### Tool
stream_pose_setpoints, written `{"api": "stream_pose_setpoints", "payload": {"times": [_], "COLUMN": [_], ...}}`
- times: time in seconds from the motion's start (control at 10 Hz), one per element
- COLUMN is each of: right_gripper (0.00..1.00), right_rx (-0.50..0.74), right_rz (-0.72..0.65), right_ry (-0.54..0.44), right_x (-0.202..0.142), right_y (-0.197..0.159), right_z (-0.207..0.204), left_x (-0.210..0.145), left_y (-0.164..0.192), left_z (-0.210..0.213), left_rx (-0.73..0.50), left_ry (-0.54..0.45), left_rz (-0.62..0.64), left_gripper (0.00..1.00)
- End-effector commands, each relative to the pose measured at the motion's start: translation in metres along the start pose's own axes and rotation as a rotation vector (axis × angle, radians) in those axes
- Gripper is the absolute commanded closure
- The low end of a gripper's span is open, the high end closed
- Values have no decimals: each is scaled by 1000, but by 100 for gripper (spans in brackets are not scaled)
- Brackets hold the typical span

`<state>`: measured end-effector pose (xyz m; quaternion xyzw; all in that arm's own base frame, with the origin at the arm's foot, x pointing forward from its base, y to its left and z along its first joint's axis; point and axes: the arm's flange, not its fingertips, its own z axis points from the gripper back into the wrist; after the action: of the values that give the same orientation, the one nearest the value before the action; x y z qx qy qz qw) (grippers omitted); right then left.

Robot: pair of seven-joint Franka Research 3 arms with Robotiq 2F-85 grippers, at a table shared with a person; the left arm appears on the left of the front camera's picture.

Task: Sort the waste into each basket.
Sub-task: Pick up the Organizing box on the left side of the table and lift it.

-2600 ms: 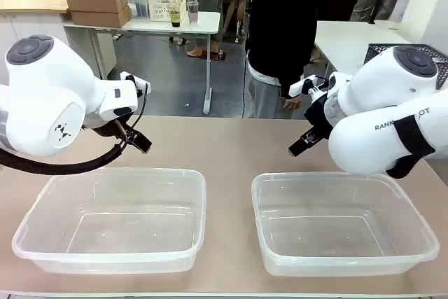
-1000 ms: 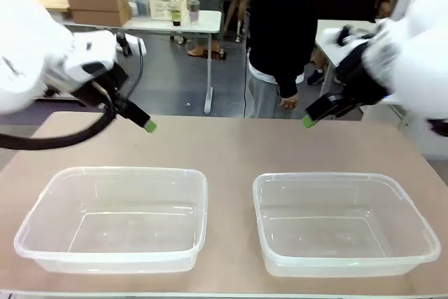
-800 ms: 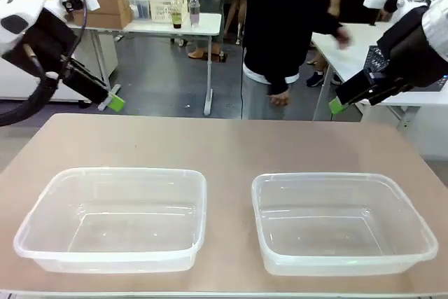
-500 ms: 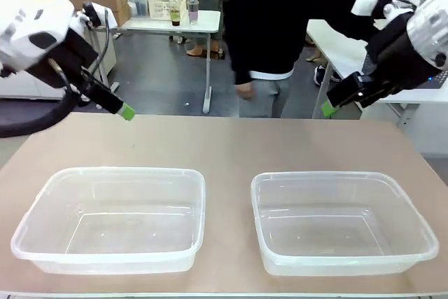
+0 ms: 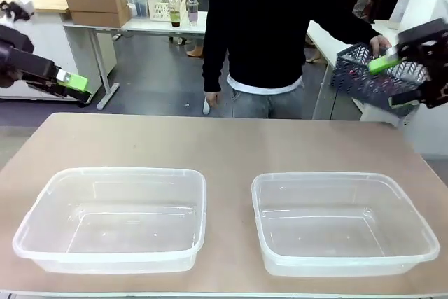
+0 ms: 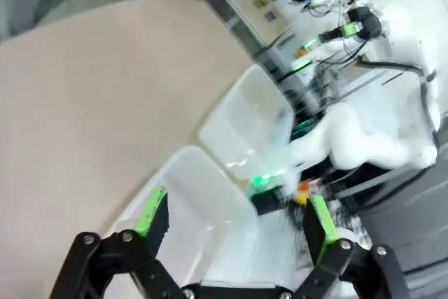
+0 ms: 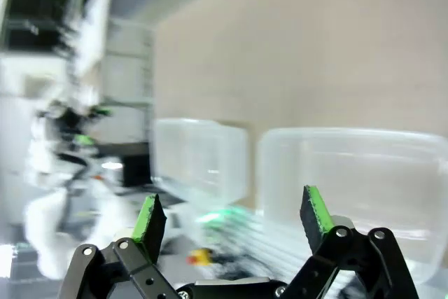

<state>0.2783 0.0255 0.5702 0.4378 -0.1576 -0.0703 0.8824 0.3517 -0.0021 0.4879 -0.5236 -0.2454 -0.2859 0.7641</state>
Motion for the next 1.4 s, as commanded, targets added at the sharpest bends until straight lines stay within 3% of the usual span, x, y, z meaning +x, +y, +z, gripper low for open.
{"api": "stream_pose_setpoints", "payload": {"times": [0.0,0.1,0.2,0.3,0.4,0.9,1.0,1.2,1.3], "right_gripper": [0,0,0,0,0,0,0,0,0], "right_rx": [499,469,358,220,220,223,144,-25,-97], "right_rz": [-492,-528,-531,-261,-261,-281,-255,-191,-114], "right_ry": [-247,-245,-243,-60,-60,-53,35,125,177], "right_x": [-5,-1,1,22,22,19,19,-1,-28], "right_y": [-32,-38,-41,-24,-24,-21,-7,38,59], "right_z": [-12,-15,-23,15,15,10,-17,-123,-190], "left_x": [6,5,7,10,-7,-7,-7,-17,-30], "left_y": [34,36,35,31,48,48,48,31,20], "left_z": [-11,-11,-13,-16,-3,-3,-5,1,17], "left_rx": [-246,-277,-273,-193,-246,-246,-239,142,335], "left_ry": [-321,-386,-409,-385,-236,-236,-246,152,320], "left_rz": [614,618,614,589,408,408,431,440,434], "left_gripper": [0,0,0,0,0,0,0,0,0]}}
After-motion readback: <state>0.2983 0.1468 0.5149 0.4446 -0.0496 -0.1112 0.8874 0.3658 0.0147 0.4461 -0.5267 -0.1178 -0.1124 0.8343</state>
